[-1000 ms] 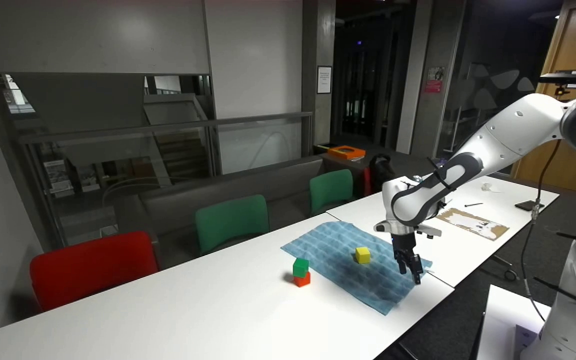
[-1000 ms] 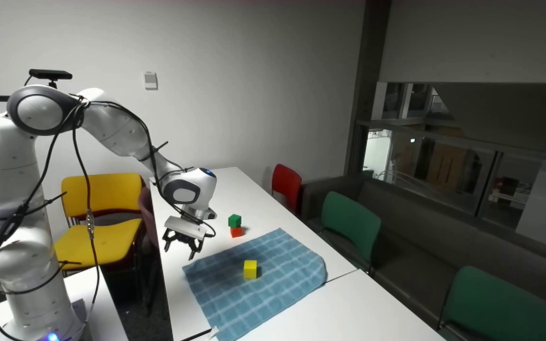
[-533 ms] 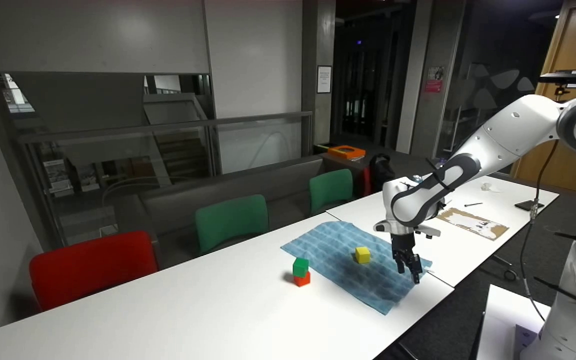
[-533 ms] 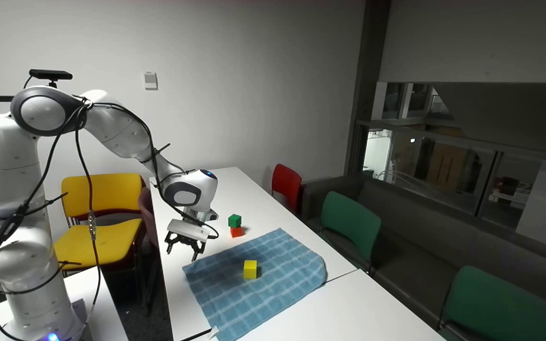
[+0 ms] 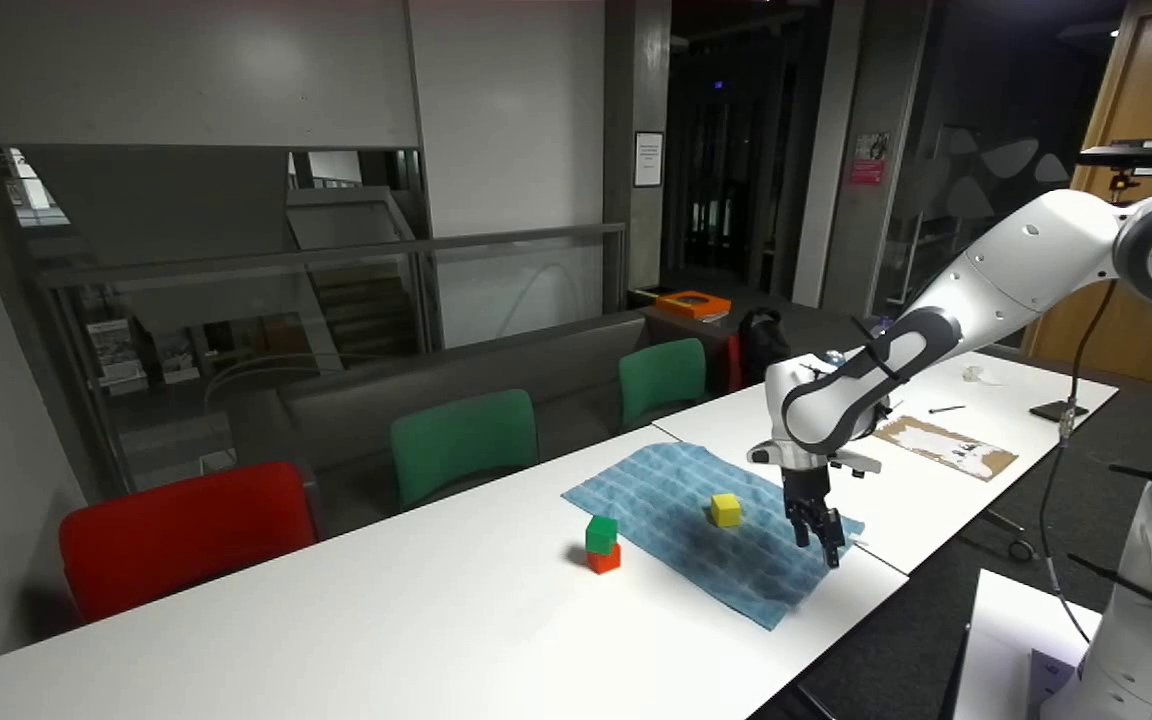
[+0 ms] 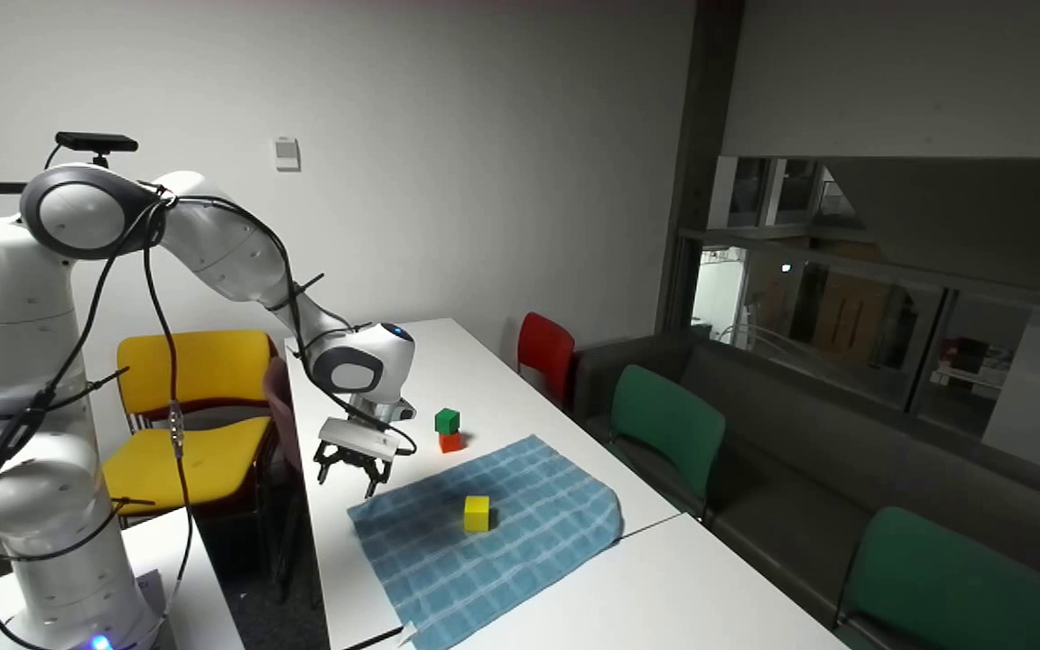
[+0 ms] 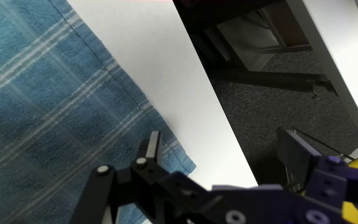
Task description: Pull the blue towel from underneath the yellow block, place the towel over the yellow block
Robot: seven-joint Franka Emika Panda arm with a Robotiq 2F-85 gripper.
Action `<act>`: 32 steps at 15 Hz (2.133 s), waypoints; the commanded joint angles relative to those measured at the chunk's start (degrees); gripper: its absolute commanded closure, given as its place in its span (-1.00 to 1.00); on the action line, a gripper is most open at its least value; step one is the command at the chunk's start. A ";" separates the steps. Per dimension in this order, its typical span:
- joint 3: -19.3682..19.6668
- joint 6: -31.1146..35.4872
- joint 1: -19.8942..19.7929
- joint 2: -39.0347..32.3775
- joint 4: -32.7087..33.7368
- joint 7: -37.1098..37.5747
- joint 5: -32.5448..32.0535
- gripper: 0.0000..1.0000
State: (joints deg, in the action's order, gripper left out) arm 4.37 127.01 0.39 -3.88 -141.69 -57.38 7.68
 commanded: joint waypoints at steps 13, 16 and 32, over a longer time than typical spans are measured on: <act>-2.95 3.54 -0.96 -1.81 0.52 -2.12 -6.77 -1.00; -3.05 8.23 -1.39 -3.37 1.06 -5.45 -8.74 -1.00; -8.25 13.54 -10.86 -17.61 7.91 -29.03 -2.83 -1.00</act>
State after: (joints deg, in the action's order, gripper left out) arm -1.80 140.17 -7.22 -19.17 -135.95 -78.38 2.40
